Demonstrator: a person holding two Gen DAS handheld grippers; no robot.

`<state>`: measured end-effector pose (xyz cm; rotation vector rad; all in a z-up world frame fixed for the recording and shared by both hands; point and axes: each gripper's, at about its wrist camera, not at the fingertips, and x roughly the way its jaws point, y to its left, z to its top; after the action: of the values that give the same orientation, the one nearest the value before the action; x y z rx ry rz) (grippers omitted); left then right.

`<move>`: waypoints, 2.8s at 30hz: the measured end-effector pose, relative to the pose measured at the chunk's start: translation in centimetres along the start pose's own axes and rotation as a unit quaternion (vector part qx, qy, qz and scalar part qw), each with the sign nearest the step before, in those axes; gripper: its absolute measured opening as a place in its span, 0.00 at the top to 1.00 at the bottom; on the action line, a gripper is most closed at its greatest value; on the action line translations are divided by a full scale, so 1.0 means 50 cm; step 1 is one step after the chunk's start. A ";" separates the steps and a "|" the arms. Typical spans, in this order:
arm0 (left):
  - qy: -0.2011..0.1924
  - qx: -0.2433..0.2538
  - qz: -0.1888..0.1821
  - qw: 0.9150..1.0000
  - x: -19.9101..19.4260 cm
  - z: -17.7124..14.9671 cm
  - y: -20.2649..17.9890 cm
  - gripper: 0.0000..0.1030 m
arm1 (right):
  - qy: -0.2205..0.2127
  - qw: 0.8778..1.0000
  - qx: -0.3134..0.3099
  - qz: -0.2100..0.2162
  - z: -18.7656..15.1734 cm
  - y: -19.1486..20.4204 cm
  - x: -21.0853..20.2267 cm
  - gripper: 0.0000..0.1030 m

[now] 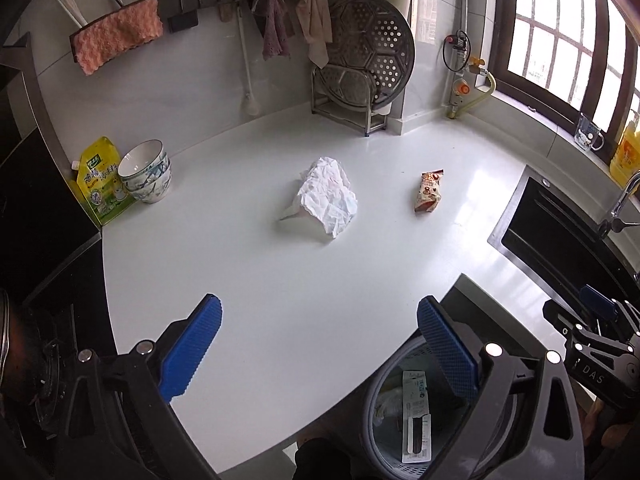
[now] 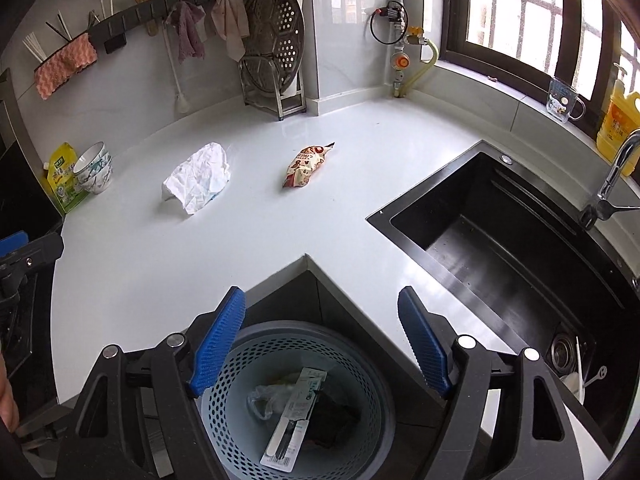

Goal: Collect trash
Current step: 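Move both open tools back over the counter toward the tissue and wrapper, then close the right tool on the red-and-white snack wrapper while the left tool nears the tissue, then close the left tool on the white tissue while the right tool lifts the wrapper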

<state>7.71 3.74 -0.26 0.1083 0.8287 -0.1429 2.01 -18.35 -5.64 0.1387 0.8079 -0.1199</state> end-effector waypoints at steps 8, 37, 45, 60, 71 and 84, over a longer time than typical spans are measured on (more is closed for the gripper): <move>-0.006 -0.006 -0.006 1.000 0.089 0.092 0.065 0.06 | 0.005 0.999 0.035 0.007 0.073 0.015 0.083 0.27; 0.071 0.043 -0.062 0.995 0.497 0.250 0.068 0.06 | 0.093 0.984 0.134 -0.073 0.302 0.032 0.510 0.27; 0.084 0.031 -0.072 0.993 0.523 0.245 0.076 0.06 | 0.109 0.984 0.100 -0.100 0.301 0.042 0.567 0.28; 0.072 0.031 -0.072 0.994 0.529 0.242 0.080 0.07 | 0.086 0.990 0.088 -0.066 0.291 0.055 0.527 0.70; 0.094 0.049 -0.088 0.991 0.547 0.228 0.061 0.85 | 0.081 0.991 0.098 -0.048 0.274 0.065 0.494 0.70; 0.043 0.024 -0.098 0.994 0.464 0.276 0.114 0.92 | 0.064 0.993 0.093 -0.020 0.268 0.098 0.431 0.70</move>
<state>34.15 5.32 -7.94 0.0775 0.9220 -0.3455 27.09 -16.95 -11.77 0.3083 0.9279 -0.2252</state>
